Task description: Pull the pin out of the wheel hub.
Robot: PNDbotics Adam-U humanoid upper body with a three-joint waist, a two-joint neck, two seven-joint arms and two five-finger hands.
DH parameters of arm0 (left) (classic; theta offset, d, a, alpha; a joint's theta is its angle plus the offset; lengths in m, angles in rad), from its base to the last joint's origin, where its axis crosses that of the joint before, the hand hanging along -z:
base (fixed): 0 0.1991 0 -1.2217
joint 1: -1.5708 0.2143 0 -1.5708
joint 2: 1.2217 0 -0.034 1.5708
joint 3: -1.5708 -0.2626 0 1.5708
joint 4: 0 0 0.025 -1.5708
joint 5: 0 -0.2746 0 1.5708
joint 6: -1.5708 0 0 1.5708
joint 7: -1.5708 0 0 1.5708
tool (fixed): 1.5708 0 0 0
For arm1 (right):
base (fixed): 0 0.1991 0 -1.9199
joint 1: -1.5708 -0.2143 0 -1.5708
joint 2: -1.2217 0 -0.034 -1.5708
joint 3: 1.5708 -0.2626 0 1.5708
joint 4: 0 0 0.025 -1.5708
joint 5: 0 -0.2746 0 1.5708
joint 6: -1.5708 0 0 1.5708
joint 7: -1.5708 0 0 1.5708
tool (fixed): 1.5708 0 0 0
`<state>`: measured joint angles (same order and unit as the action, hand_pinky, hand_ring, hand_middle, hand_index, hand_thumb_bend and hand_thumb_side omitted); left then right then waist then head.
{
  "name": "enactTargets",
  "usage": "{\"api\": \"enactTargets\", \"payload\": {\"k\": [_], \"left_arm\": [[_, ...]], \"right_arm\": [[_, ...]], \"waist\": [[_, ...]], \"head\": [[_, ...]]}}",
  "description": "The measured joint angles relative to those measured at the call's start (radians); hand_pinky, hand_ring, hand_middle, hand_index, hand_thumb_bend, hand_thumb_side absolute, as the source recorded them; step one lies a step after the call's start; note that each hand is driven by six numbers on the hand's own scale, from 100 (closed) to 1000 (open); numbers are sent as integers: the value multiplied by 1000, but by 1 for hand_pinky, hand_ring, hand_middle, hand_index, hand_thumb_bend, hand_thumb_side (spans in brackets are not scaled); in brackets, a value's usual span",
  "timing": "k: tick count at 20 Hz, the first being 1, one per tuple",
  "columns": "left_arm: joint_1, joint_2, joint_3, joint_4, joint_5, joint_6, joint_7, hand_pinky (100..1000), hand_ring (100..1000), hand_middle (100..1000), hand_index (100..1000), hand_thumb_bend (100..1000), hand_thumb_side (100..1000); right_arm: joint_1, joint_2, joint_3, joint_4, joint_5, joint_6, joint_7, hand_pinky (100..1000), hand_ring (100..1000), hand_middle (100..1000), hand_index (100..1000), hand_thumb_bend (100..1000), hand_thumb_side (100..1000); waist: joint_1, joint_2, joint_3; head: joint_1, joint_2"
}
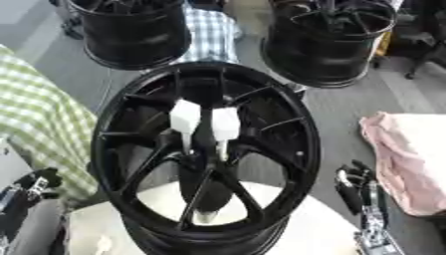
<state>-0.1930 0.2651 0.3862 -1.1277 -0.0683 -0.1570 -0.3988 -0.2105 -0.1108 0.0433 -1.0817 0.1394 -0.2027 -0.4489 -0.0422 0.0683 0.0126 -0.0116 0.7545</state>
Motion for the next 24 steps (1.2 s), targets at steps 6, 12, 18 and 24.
{"api": "enactTargets", "payload": {"k": [6,12,18,24], "left_arm": [[-27,74,37,-106,69,-18,17,711,782,666,799,324,667],[-126,226,-25,-262,130,-97,-34,767,815,723,824,429,657],[-253,391,-186,-419,80,-199,-133,828,844,787,854,482,644],[-367,550,-348,-490,31,-297,-230,842,847,803,867,522,610]], "right_arm": [[1,-2,-1,0,5,-2,-3,754,688,685,858,100,479],[10,-19,-5,0,19,-2,-7,754,688,685,858,100,479],[10,-26,-4,0,32,-4,-4,754,688,685,858,100,480],[8,-26,13,0,43,-8,10,754,688,685,859,100,479]], "waist": [[18,0,1],[47,-8,0],[65,-10,-25],[75,-10,-64]], "head": [[-14,0],[-23,0],[-15,-1],[15,-2]]}}
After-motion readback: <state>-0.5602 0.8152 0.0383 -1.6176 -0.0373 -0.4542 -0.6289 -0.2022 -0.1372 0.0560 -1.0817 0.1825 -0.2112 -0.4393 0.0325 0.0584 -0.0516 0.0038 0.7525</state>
